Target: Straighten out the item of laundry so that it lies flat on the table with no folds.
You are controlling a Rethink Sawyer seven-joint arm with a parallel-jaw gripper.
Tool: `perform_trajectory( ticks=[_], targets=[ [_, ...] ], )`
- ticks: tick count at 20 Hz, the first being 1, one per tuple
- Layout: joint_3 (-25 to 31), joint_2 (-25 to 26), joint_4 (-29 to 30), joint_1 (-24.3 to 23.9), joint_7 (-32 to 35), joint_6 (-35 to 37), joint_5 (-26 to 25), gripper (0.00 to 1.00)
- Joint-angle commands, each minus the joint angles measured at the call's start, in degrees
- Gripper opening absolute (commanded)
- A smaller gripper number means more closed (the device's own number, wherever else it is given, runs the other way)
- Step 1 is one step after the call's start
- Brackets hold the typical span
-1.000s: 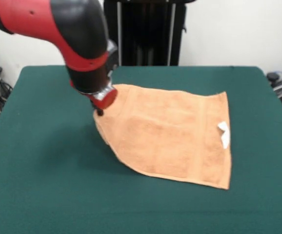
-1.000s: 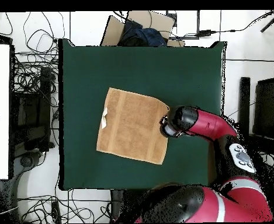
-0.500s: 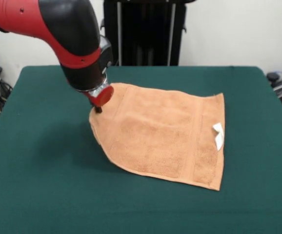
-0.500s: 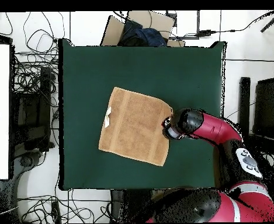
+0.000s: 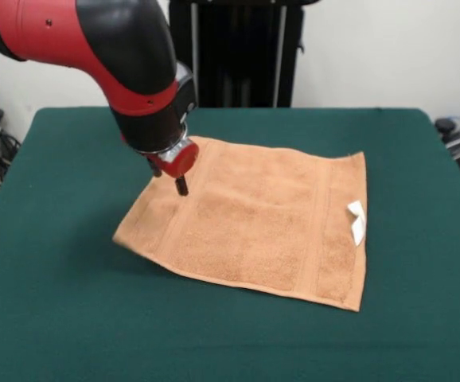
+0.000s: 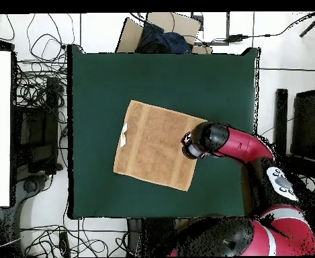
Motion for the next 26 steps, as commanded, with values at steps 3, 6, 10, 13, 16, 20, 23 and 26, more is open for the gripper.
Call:
perform_trajectory(
  ticks=[3,6,10,13,16,20,23,26],
  targets=[
    [5.2,-0.6,2.5,0.8,-6.4,-4.2,-4.7,1.00],
    [5.1,-0.7,2.3,1.0,-5.9,-4.7,-5.4,1.00],
    [4.8,-0.6,1.9,1.3,-5.5,-4.5,-5.9,1.00],
    [4.0,-5.1,4.4,3.3,-2.9,0.0,-4.3,1.00],
    [3.3,-9.8,4.5,5.3,-0.9,10.0,-0.8,1.00],
    [3.6,-10.9,4.8,5.3,-0.3,14.6,1.2,1.00],
    [3.8,-11.4,5.8,5.1,-0.2,14.6,2.0,1.00],
    [3.5,-12.2,6.6,5.5,0.2,14.0,2.2,1.00]
  ],
)
